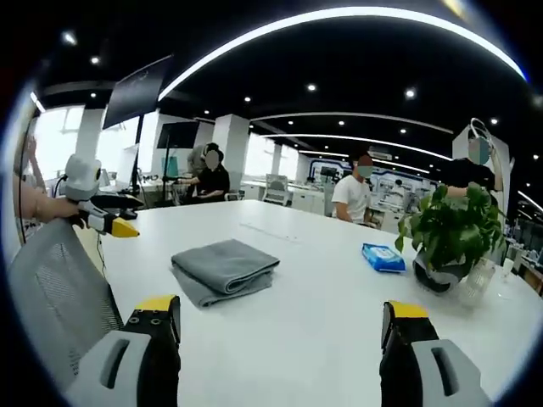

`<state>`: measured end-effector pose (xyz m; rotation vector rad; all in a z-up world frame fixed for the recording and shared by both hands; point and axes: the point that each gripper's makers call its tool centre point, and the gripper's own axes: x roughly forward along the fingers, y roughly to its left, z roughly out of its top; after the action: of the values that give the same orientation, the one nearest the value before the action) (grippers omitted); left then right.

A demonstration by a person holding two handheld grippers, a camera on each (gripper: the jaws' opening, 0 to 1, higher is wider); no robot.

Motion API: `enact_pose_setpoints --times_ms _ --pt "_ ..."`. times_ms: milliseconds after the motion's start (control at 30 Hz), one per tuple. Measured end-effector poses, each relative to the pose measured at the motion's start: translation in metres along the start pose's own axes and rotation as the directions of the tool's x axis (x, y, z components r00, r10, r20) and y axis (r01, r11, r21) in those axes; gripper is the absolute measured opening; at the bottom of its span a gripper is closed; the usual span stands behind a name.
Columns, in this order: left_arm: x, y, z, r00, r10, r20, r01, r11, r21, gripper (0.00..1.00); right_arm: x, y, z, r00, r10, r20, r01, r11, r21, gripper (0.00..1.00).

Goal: Open the folded towel by lifting each exposed corner and separating the folded layers until the towel lies flat within the target outline without major curled edges

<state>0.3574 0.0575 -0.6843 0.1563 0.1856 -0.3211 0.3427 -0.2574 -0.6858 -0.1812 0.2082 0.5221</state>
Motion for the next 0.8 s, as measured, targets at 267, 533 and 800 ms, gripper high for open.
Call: enact_pose_setpoints --times_ms 267,533,800 --pt "-0.0004 -0.0012 -0.0015 1.0 -0.006 -0.006 0.006 1.0 -0.004 0.97 -0.0004 -0.0003 -0.0025 1.0 -0.002 -0.011 0.002 1.0 0.004 1.0" --pt "-0.0002 -0.0022 -0.0026 1.0 -0.011 -0.012 0.011 1.0 -0.004 0.97 -0.0007 -0.0006 -0.0037 1.0 -0.005 -0.017 0.005 1.0 0.004 1.0" --pt "0.0009 -0.0034 -0.0035 1.0 -0.014 -0.018 0.014 1.0 0.006 0.96 -0.0004 0.0001 -0.0036 1.0 -0.002 -0.018 0.002 1.0 -0.003 1.0"
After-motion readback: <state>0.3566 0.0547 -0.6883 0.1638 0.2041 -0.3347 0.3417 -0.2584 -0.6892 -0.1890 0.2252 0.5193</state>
